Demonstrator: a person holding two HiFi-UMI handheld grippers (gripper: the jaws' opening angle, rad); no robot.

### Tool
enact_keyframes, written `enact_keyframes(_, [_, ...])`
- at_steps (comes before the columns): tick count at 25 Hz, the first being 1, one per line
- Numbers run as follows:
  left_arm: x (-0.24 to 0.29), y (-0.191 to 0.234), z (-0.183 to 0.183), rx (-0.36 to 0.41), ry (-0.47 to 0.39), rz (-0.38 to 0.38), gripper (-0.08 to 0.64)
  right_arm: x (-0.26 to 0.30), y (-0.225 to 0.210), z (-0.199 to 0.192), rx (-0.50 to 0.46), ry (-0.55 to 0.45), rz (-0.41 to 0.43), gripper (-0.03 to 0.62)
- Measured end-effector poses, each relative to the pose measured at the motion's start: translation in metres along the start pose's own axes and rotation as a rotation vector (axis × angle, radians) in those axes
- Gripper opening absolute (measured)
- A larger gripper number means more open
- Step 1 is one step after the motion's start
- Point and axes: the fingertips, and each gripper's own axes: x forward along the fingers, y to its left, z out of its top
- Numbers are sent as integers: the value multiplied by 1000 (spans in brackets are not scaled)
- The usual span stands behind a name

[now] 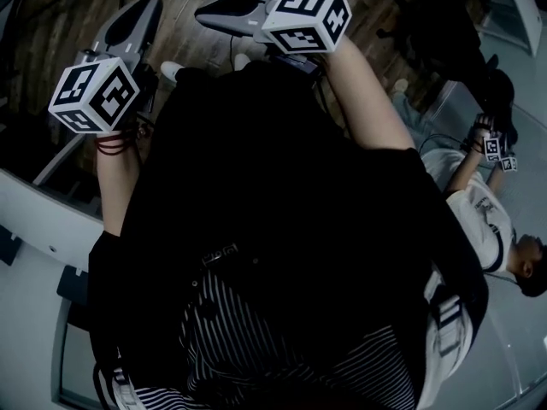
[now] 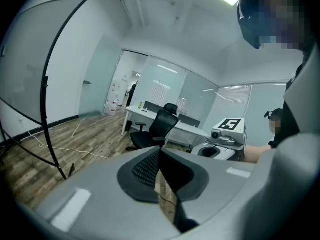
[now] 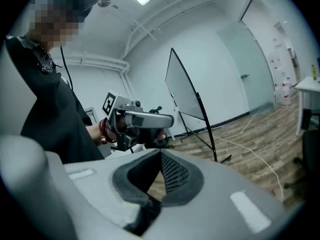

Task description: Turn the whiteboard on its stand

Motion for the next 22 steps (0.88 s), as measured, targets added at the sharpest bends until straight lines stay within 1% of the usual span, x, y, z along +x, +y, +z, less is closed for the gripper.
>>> enact_keyframes(5, [17, 14, 15, 26, 17, -55, -2, 2, -19, 17, 6, -24, -38, 2])
enact_keyframes(9, [19, 37, 18, 31, 24, -50, -2, 14, -31, 26, 22, -41, -47, 2])
enact_keyframes(13, [23, 67, 28, 30, 16, -47, -2, 34, -50, 44, 28, -46, -42, 2])
enact_keyframes(18, [24, 97, 36, 52, 7, -33, -2, 58, -69, 56, 35, -42, -39, 2])
enact_keyframes(22, [7, 134, 39, 40, 8, -24, -2, 95, -72, 69, 34, -32, -31, 2])
